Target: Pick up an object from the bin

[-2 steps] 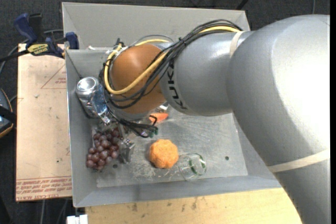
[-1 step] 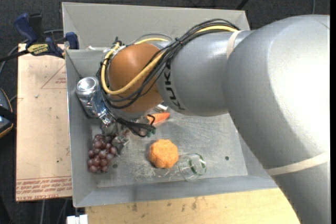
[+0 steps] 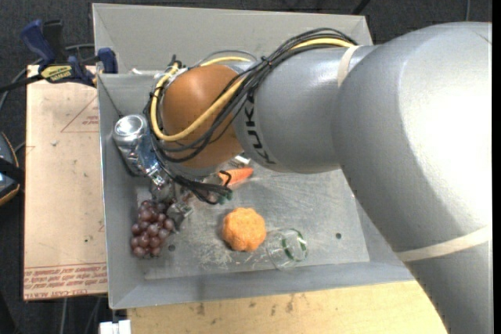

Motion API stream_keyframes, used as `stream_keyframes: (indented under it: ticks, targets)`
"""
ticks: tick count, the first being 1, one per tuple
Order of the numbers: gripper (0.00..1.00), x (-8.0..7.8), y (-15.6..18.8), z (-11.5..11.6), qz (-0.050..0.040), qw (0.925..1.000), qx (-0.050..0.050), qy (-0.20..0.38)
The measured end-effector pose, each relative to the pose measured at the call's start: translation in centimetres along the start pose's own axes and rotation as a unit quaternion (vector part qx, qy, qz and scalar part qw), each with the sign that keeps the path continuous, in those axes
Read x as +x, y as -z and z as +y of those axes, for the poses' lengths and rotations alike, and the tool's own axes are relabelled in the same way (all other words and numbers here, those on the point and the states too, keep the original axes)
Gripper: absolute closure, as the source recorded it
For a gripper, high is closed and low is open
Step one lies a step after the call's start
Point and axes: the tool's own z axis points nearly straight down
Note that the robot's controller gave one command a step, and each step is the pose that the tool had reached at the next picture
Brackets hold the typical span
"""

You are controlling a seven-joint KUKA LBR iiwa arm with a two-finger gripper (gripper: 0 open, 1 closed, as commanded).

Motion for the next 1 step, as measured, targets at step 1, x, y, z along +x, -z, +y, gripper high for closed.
stream_keyframes:
  ticks: [1]
  targets:
    - [1.0,0.13,0.34,0.04,0.0026,1.0,-0.001,0.0]
